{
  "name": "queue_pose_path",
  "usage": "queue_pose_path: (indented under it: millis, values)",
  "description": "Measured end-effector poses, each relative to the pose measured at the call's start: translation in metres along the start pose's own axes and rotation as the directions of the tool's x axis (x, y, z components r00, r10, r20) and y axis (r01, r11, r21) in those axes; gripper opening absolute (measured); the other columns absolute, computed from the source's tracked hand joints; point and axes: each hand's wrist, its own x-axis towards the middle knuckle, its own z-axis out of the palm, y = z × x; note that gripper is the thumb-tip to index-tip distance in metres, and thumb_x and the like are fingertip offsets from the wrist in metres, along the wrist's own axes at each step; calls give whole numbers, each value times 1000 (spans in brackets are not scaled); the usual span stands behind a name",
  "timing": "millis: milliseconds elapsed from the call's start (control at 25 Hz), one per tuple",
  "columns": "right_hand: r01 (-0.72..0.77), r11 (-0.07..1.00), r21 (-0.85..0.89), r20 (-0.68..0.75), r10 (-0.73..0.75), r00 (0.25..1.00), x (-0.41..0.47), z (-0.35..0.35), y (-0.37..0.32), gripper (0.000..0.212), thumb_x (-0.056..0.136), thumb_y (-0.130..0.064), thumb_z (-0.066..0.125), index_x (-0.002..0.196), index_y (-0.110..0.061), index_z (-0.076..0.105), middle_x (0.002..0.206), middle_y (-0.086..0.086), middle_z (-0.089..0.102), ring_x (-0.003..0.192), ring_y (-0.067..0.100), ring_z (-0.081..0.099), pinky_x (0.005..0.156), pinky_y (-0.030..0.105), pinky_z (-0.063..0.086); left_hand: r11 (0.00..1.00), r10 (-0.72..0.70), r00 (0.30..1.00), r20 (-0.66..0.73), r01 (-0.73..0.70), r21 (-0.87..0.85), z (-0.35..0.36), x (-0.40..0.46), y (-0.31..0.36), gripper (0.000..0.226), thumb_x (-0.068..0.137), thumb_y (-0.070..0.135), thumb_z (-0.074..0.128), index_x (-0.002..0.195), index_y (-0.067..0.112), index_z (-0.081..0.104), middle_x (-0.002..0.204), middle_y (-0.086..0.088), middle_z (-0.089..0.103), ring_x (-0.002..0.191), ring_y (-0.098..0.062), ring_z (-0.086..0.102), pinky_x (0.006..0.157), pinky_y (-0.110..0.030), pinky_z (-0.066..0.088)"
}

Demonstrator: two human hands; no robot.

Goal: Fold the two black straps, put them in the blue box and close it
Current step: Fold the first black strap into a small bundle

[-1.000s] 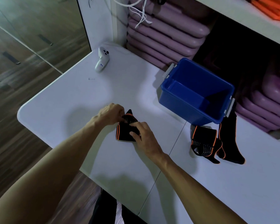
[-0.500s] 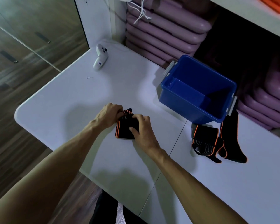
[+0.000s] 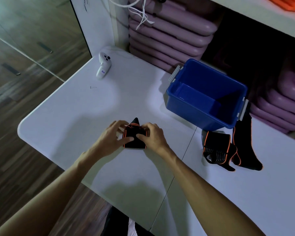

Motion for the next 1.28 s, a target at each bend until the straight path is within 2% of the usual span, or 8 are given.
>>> queue_pose_path:
  millis: [160, 280, 480, 560, 640, 800, 1040, 1280]
  values:
    - [47, 992, 114, 0, -47, 999, -6, 2, 2, 42, 84, -27, 71, 121, -25, 53, 117, 2, 63, 110, 22, 57, 94, 43, 51, 983, -82, 996, 42, 88, -162, 8, -4, -8, 79, 59, 52, 72, 130, 29, 47, 125, 6, 52, 109, -10, 54, 79, -33, 53]
    - [82, 994, 72, -6, -82, 997, -7, 0, 5, 53, 86, -27, 69, 135, -27, 51, 120, 9, 59, 112, 23, 55, 97, 38, 48, 989, -1, 996, 95, 15, -146, 3, 9, 2, 56, 65, 35, 74, 117, 39, 55, 118, 7, 57, 109, -9, 56, 80, -35, 52]
    - [68, 981, 180, -257, -20, 966, -21, -7, 10, 11, 89, -17, 66, 99, -20, 67, 98, -1, 60, 89, 5, 57, 75, 14, 41, 986, 152, 986, 69, -146, -82, 16, 25, 17, 35, 73, 27, 73, 106, 26, 64, 109, 8, 58, 101, -7, 58, 78, -31, 54]
    - [61, 981, 185, -375, 13, 927, -26, -12, 13, 8, 93, -17, 62, 99, -20, 67, 100, -4, 57, 91, 5, 57, 76, 10, 41, 970, 240, 969, 55, -236, -63, 29, 37, 27, 32, 76, 23, 74, 107, 21, 65, 107, 4, 60, 96, -9, 59, 76, -24, 52]
    - [31, 995, 96, -425, 13, 905, -29, -19, 18, 21, 96, -29, 58, 116, -26, 64, 114, -5, 53, 105, 11, 52, 87, 14, 42, 953, 300, 953, 38, -299, -45, 44, 54, 38, 30, 79, 21, 72, 108, 17, 67, 106, 2, 62, 92, -11, 60, 77, -16, 48]
    - [-107, 984, -141, -368, 49, 928, -40, -31, 33, 63, 89, -41, 55, 146, -42, 27, 147, -6, 30, 125, 16, 33, 101, 32, 40, 909, 416, 907, 57, -416, -14, 64, 88, 51, 28, 84, 19, 69, 111, 13, 68, 108, -3, 64, 95, -6, 55, 87, -9, 41]
    - [-143, 989, -39, -448, 111, 887, -29, -38, 27, 64, 90, -34, 52, 144, -49, 22, 139, -8, 33, 123, 15, 35, 101, 42, 45, 873, 482, 866, 134, -488, 11, 65, 119, 55, 31, 88, 28, 64, 115, 14, 64, 111, -2, 60, 100, -4, 51, 94, -19, 43]
    - [-160, 986, 54, -477, 166, 863, -34, -32, 31, 74, 90, -36, 56, 150, -44, 13, 145, -6, 32, 132, 15, 32, 107, 35, 38, 879, 460, 881, 111, -469, 85, 56, 105, 58, 34, 89, 32, 59, 118, 16, 61, 121, -4, 57, 114, -18, 52, 99, -25, 38]
